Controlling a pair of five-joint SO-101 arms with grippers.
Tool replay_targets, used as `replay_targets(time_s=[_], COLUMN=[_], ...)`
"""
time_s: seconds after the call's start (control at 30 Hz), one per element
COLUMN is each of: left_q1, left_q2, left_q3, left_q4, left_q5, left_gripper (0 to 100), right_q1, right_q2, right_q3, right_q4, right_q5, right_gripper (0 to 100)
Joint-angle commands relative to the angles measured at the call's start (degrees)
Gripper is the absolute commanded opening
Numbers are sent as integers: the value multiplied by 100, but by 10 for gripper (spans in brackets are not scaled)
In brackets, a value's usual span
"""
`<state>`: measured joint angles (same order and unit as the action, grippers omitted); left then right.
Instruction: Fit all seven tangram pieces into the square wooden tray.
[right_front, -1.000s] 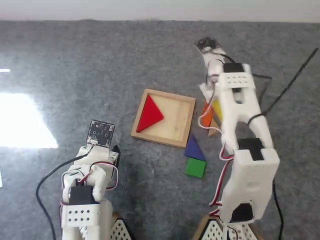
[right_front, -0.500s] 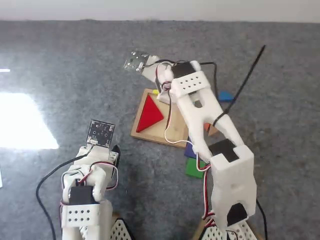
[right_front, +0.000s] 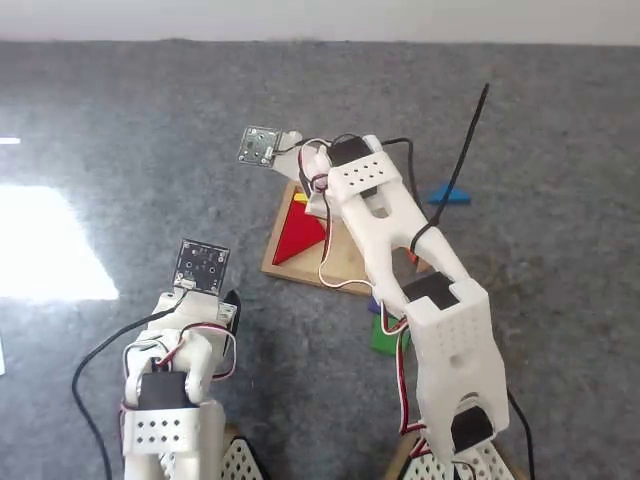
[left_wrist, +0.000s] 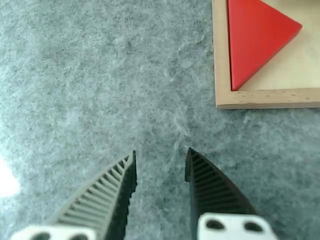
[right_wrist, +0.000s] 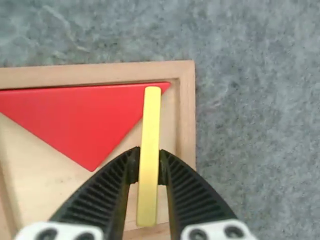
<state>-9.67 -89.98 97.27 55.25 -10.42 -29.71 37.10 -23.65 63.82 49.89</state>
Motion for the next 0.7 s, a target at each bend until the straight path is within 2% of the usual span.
replay_targets(time_s=[0.0, 0.17, 0.37, 0.67], left_q1=[-35, -35, -35, -35], left_q2=[-88, -88, -88, -88], left_q3=[-48, -48, -48, -48], left_q4=[0, 0, 0, 0], left_q5=[-70, -70, -70, -70], left_gripper=[152, 152, 152, 152], right_q1=[-66, -444, -602, -497], right_q2=[-75, -84, -75, -40], right_q3=[-237, -237, -237, -141], right_q4=[189, 980, 1042, 1033], right_q5=[88, 97, 97, 229], right_gripper=[25, 105, 197, 210])
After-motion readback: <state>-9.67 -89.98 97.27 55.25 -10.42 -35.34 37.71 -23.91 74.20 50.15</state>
